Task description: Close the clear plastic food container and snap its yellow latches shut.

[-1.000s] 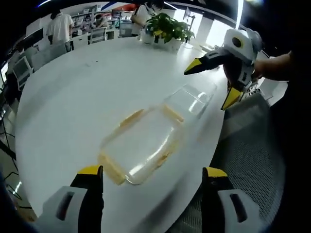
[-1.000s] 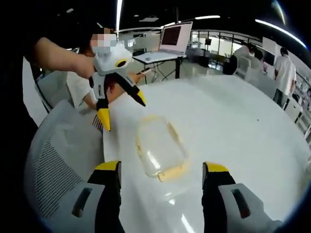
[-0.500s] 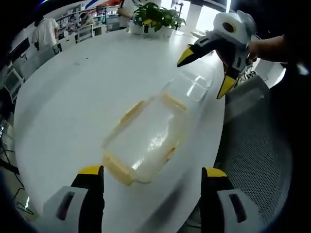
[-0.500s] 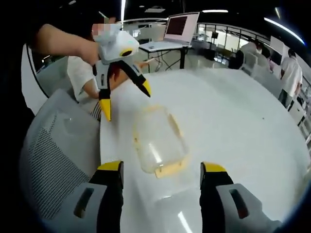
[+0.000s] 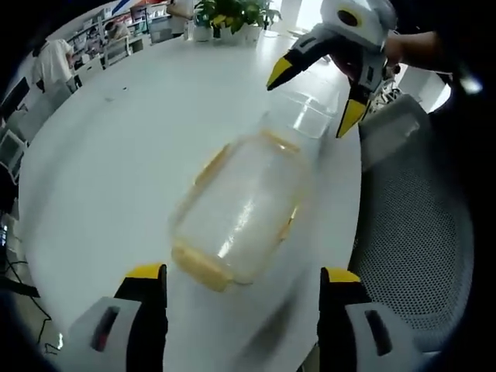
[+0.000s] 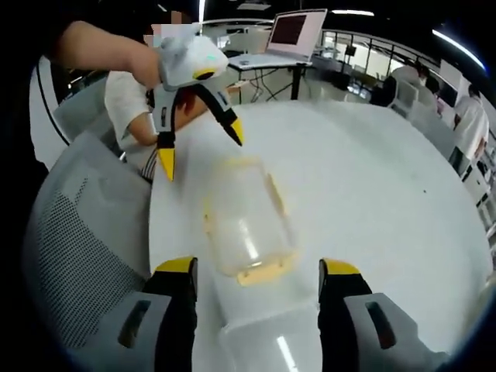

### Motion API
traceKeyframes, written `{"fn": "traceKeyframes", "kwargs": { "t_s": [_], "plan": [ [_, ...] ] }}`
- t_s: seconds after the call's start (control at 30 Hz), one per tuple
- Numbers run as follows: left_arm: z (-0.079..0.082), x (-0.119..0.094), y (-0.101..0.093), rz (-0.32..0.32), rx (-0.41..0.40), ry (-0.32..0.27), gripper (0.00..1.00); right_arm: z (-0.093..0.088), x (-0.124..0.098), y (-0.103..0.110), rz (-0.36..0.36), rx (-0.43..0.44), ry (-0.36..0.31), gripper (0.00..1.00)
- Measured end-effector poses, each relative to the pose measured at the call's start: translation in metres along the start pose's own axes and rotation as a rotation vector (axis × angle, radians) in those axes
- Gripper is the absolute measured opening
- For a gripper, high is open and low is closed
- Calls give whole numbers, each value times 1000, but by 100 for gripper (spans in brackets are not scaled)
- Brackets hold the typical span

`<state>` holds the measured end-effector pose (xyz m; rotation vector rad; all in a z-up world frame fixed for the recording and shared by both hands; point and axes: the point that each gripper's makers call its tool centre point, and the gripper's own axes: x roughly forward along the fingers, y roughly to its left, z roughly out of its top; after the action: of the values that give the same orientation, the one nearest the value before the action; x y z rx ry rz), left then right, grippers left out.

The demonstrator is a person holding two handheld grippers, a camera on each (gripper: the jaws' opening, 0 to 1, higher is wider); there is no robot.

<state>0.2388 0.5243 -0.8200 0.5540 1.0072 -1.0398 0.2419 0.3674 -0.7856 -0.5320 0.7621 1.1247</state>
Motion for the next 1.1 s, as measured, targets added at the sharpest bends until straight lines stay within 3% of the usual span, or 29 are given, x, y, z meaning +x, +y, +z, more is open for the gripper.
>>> {"fn": "traceKeyframes", "kwargs": {
  "t_s": [0.67, 1.1],
  "plan": [
    [-2, 12, 13, -7, 102, 66, 74, -22, 20, -7, 6, -107, 150, 59],
    [-11, 16, 20, -6, 177, 129, 67, -30, 32, -8, 16, -139, 202, 56]
  ]
}}
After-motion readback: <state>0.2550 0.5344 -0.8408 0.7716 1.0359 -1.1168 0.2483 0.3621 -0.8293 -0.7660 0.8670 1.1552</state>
